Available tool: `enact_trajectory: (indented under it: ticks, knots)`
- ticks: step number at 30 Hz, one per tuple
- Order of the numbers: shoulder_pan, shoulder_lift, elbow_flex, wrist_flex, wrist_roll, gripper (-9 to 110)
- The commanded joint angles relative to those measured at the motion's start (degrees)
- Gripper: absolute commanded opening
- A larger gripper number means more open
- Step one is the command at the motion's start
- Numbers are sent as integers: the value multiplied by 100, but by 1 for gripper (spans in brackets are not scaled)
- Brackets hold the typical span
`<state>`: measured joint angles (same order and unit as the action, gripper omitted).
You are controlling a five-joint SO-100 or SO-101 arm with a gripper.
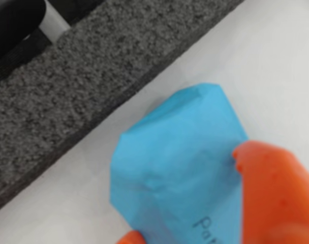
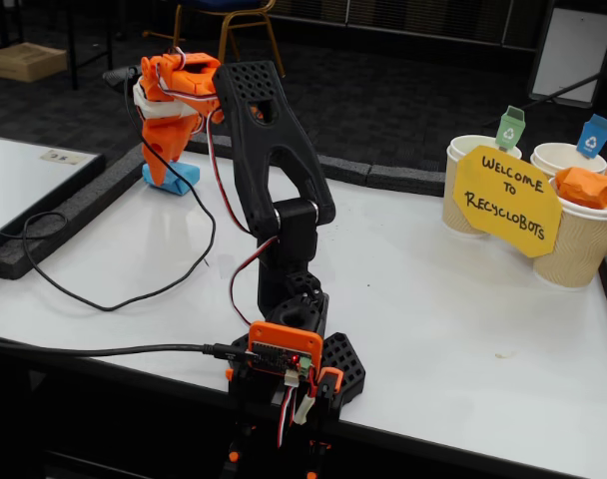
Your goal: Sort rubbish by color.
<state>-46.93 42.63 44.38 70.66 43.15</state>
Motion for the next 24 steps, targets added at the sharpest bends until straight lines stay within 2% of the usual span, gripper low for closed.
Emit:
enact_trajectory:
  ticks: [1, 18, 20, 24]
  knots:
    - [79, 141, -501, 0, 35, 19]
    - [448, -123, -501, 729, 26, 19]
    - [457, -246, -422, 624, 26, 17]
    - [457, -246, -211, 413, 26, 3]
